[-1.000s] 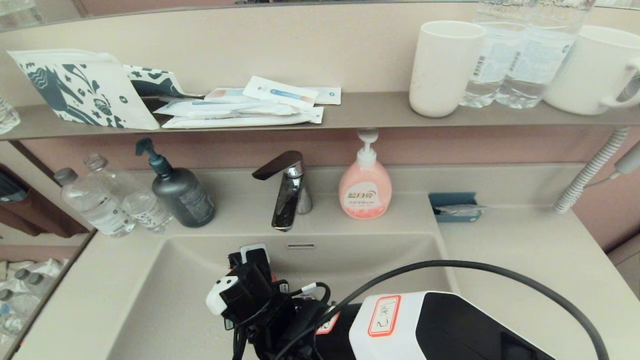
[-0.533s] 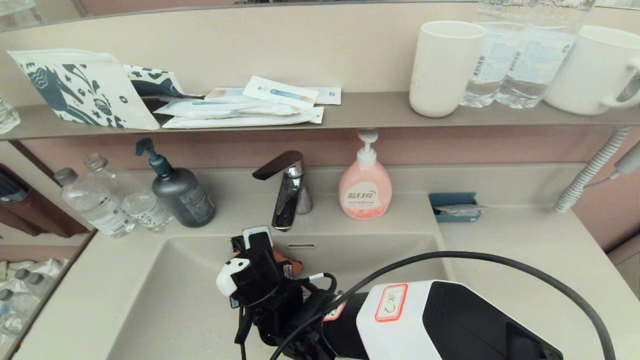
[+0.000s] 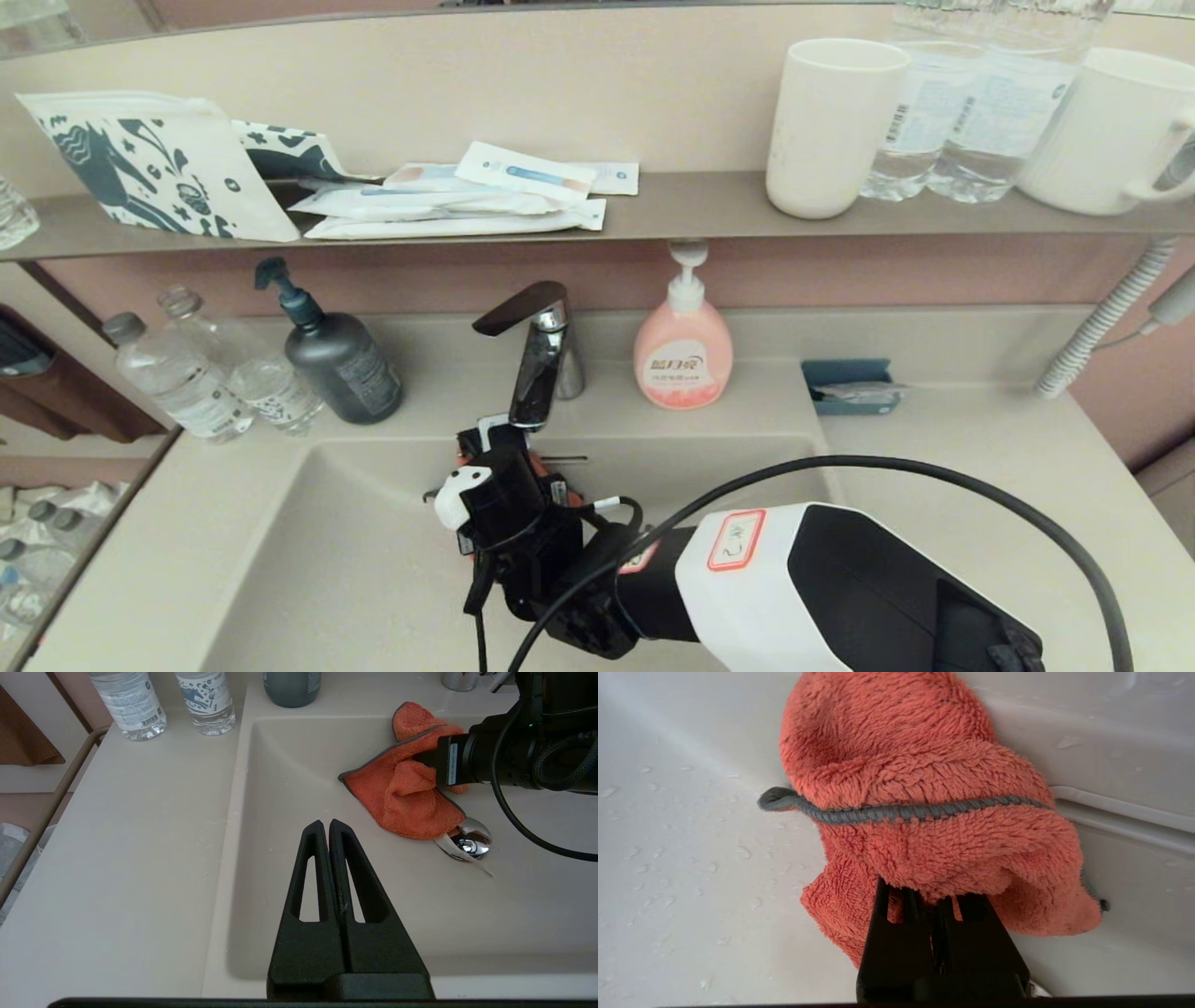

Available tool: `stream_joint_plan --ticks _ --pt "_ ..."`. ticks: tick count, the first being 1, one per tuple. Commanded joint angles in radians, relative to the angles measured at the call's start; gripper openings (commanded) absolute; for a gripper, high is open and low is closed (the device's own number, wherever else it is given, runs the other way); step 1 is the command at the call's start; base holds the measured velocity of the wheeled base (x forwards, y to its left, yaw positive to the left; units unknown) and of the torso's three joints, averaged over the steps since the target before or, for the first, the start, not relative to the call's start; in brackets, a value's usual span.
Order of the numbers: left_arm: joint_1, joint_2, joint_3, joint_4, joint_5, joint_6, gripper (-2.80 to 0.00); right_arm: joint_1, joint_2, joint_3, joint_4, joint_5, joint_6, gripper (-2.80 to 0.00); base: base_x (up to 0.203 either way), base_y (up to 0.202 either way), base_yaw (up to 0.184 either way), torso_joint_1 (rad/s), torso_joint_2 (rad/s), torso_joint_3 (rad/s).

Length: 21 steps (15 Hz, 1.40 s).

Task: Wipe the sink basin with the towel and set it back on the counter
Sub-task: Wipe the sink

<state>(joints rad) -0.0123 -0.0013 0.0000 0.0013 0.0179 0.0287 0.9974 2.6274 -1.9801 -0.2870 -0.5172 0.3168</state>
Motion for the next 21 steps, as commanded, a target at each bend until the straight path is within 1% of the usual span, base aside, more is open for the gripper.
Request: stream_joint_plan --ticks 1,6,10,17,21 --pt "0.000 0.001 0.000 0.000 0.001 0.000 -2.80 -0.013 -0.019 0.017 -0.002 -0.015 0.005 -2.80 0.000 0.000 0.000 0.000 0.00 0.000" --pt "0.000 0.001 0.000 0.000 0.001 0.000 -2.80 -0.013 -0.074 0.080 0.015 -0.015 0.005 -2.80 0.000 0.000 0.000 0.000 0.00 0.000" --pt "0.000 0.001 0.000 0.000 0.001 0.000 -2.80 0.010 -0.076 0.083 0.049 -0.012 0.007 -2.80 0.000 0.000 0.000 0.000 0.00 0.000" --pt "0.000 0.001 0.000 0.000 0.001 0.000 -2.80 0.007 -0.139 0.096 0.088 -0.017 0.005 -2.80 0.000 0.000 0.000 0.000 0.00 0.000" --pt "0.000 0.001 -0.001 0.000 0.001 0.000 -2.80 -0.004 -0.185 0.128 0.123 -0.045 0.005 -2.80 0.000 0.000 0.000 0.000 0.00 0.000"
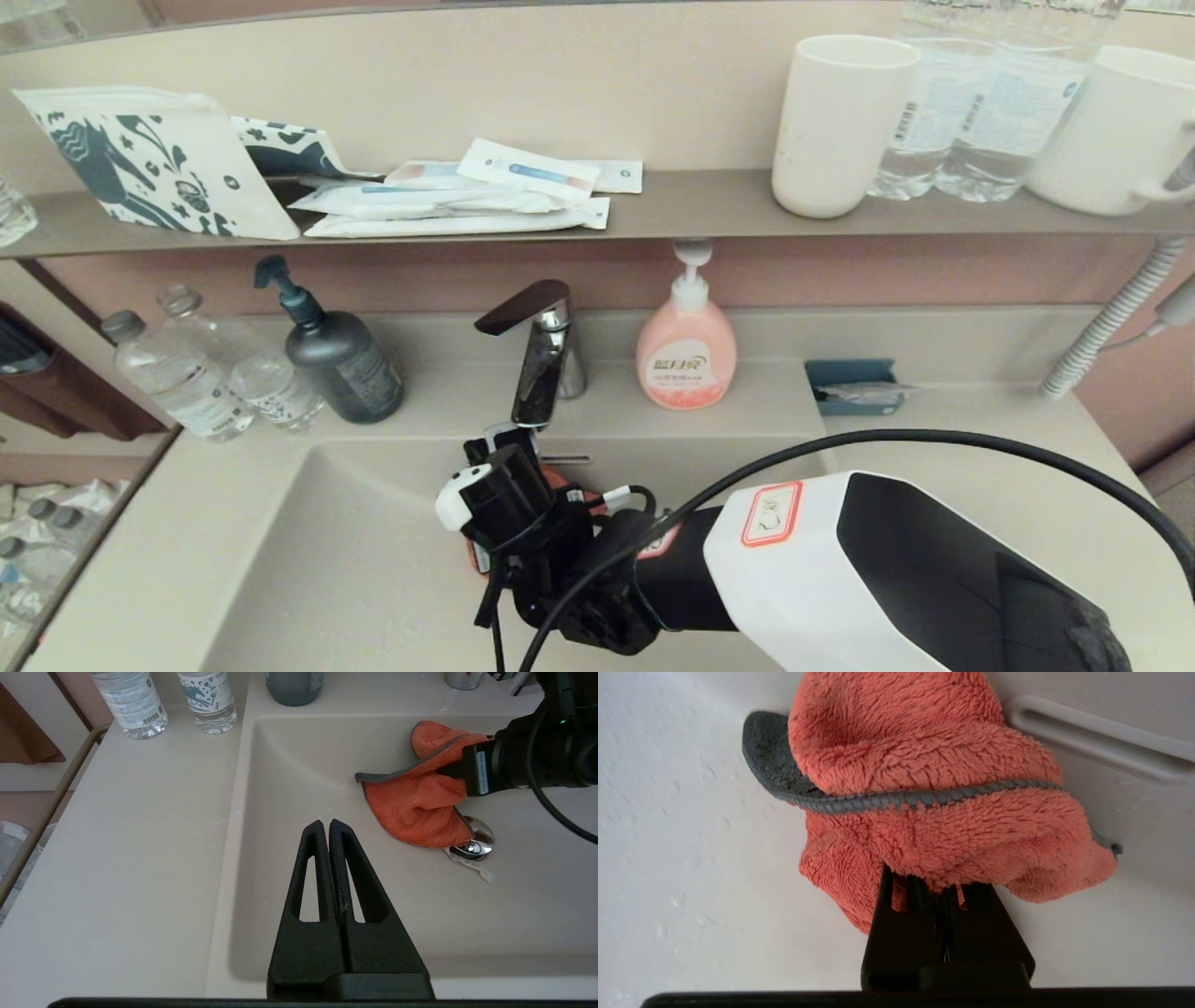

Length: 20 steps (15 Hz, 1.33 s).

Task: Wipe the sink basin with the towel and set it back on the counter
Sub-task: Wipe the sink

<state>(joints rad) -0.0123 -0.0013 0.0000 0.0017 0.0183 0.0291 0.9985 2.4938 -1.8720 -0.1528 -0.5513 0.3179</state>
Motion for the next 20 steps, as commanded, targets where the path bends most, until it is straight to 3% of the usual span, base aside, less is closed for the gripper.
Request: stream_joint_plan --ticks 1,8,20 --pt "0.000 0.001 0.000 0.000 0.000 0.000 -2.80 -0.006 -0.068 0.040 -0.011 -0.012 0.004 -2.80 0.000 0.000 0.000 0.000 0.00 0.000" --pt "0.000 0.001 0.000 0.000 0.000 0.000 -2.80 -0.002 -0.140 0.125 -0.012 -0.029 0.005 -2.80 0.000 0.000 0.000 0.000 0.00 0.000" --pt "0.000 0.001 0.000 0.000 0.000 0.000 -2.80 0.143 -0.048 0.094 -0.018 -0.012 0.010 -2.80 0.000 0.000 0.000 -0.003 0.00 0.001"
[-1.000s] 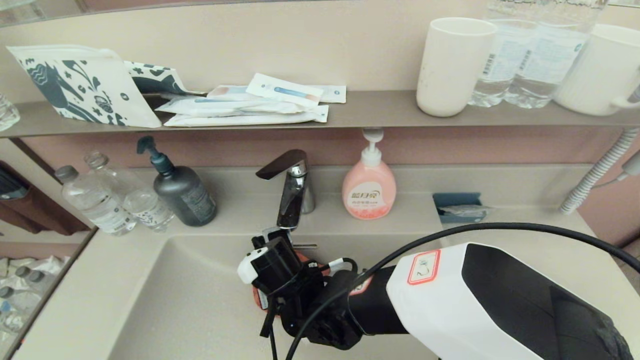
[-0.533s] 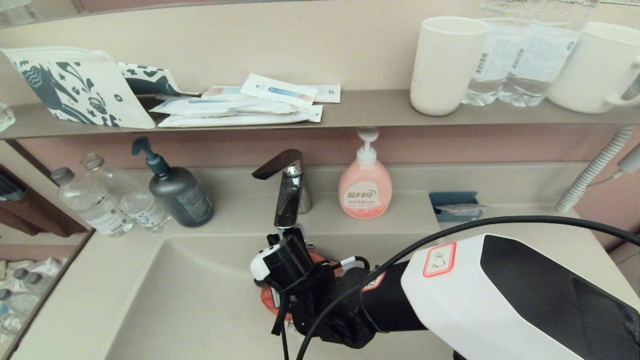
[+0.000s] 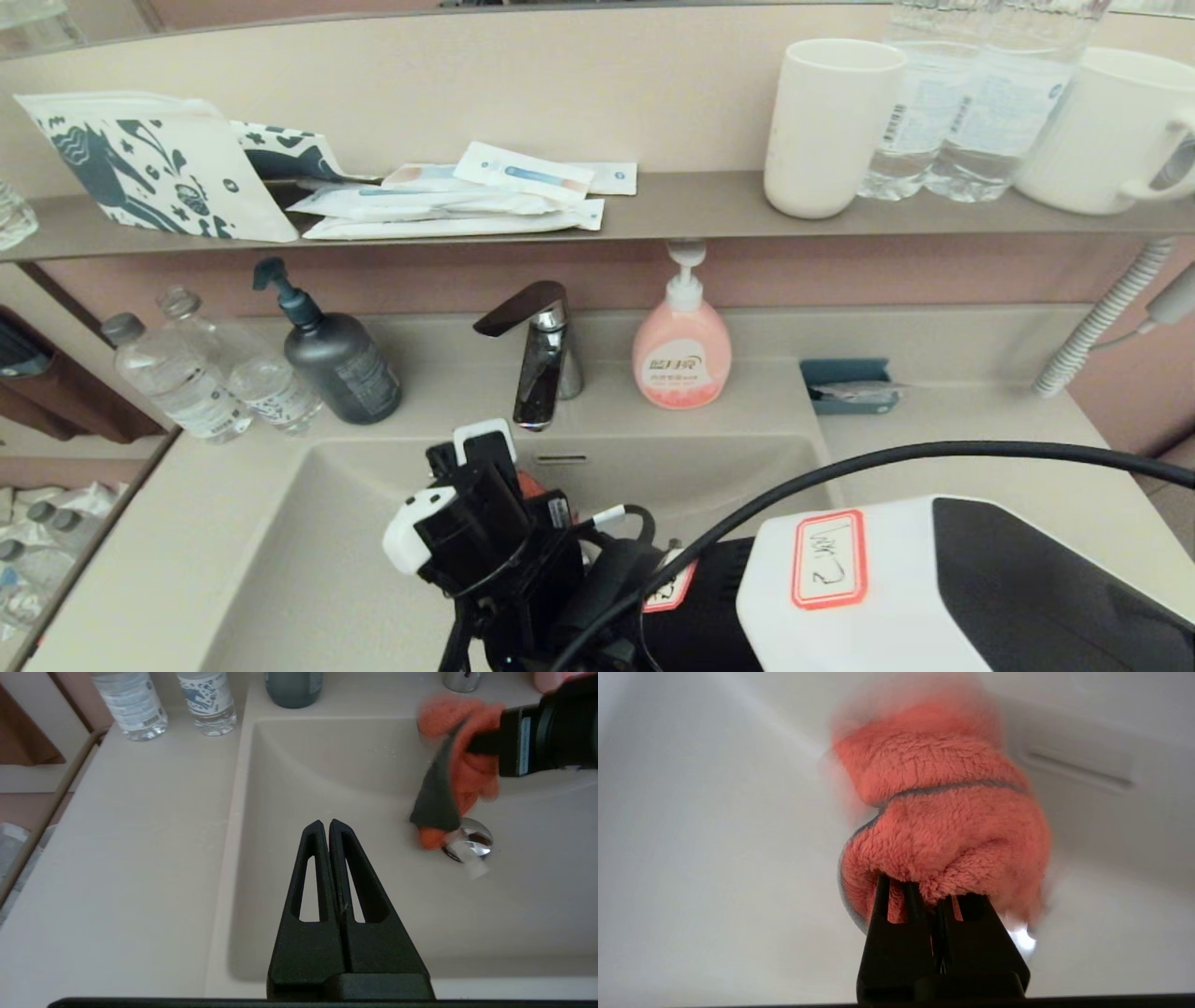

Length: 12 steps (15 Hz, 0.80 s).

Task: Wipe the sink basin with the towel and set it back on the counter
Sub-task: Wipe the sink

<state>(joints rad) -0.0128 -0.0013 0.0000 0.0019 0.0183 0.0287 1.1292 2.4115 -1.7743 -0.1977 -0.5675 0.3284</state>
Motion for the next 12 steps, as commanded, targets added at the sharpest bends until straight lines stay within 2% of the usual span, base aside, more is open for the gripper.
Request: stream_joint_plan --ticks 1,12 --pt "0.000 0.001 0.000 0.000 0.000 0.000 -2.80 0.014 0.041 -0.005 0.027 0.005 0.000 -2.80 0.000 0.000 0.000 0.000 0.00 0.000" --pt "0.000 0.001 0.000 0.000 0.000 0.000 -2.80 0.023 0.043 -0.003 0.030 0.000 -0.001 -2.80 0.000 0.000 0.000 0.000 0.00 0.000"
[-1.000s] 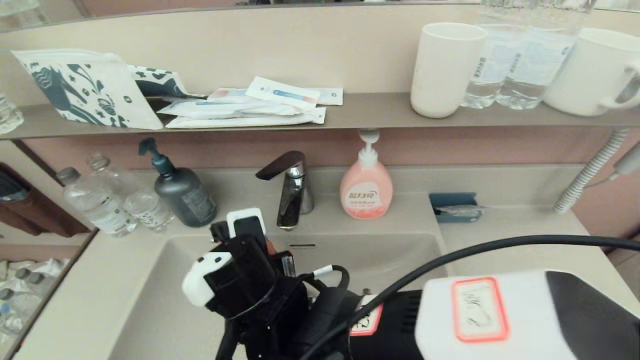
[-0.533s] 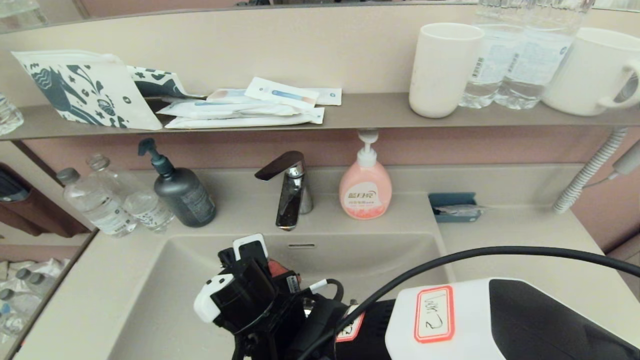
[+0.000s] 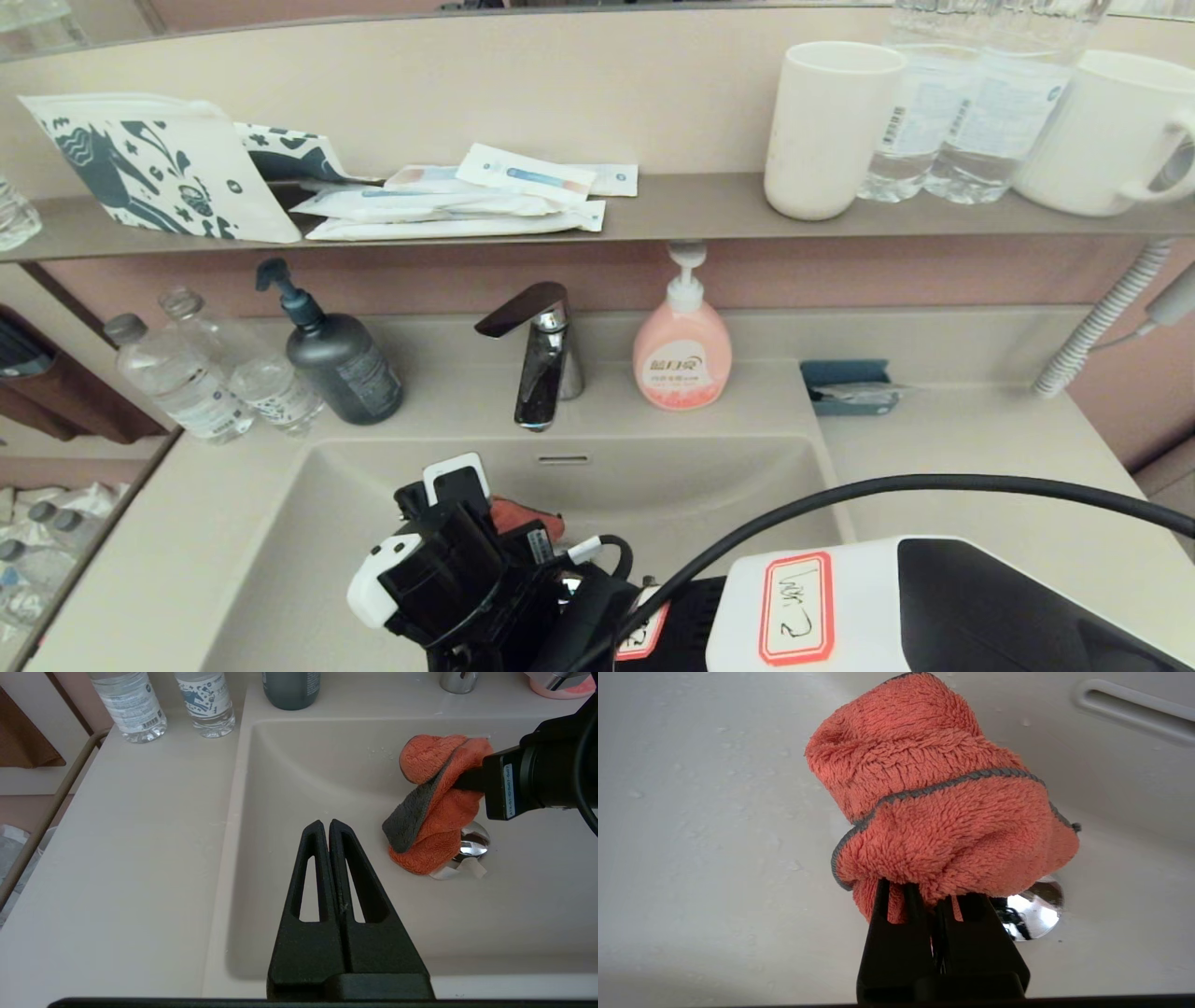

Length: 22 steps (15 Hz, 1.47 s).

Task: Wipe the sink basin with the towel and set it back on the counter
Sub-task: Wipe the sink

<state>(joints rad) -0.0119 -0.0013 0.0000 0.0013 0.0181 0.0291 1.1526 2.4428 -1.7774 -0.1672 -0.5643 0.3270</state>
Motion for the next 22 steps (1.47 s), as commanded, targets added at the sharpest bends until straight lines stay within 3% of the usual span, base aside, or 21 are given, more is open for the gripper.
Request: stream_joint_plan --ticks 1,10,22 --pt "0.000 0.001 0.000 0.000 0.000 0.000 -2.80 -0.001 0.012 0.000 0.000 -0.004 0.000 -2.80 0.000 0.000 0.000 0.000 0.00 0.000" --pt "0.000 0.001 0.000 0.000 0.000 0.000 -2.80 -0.009 -0.005 0.013 0.002 -0.011 -0.005 -2.80 0.000 0.000 0.000 0.000 0.00 0.000" --pt "0.000 0.001 0.000 0.000 0.000 0.000 -2.80 -0.096 -0.142 0.194 -0.015 -0.037 -0.003 -2.80 0.000 0.000 0.000 0.000 0.00 0.000"
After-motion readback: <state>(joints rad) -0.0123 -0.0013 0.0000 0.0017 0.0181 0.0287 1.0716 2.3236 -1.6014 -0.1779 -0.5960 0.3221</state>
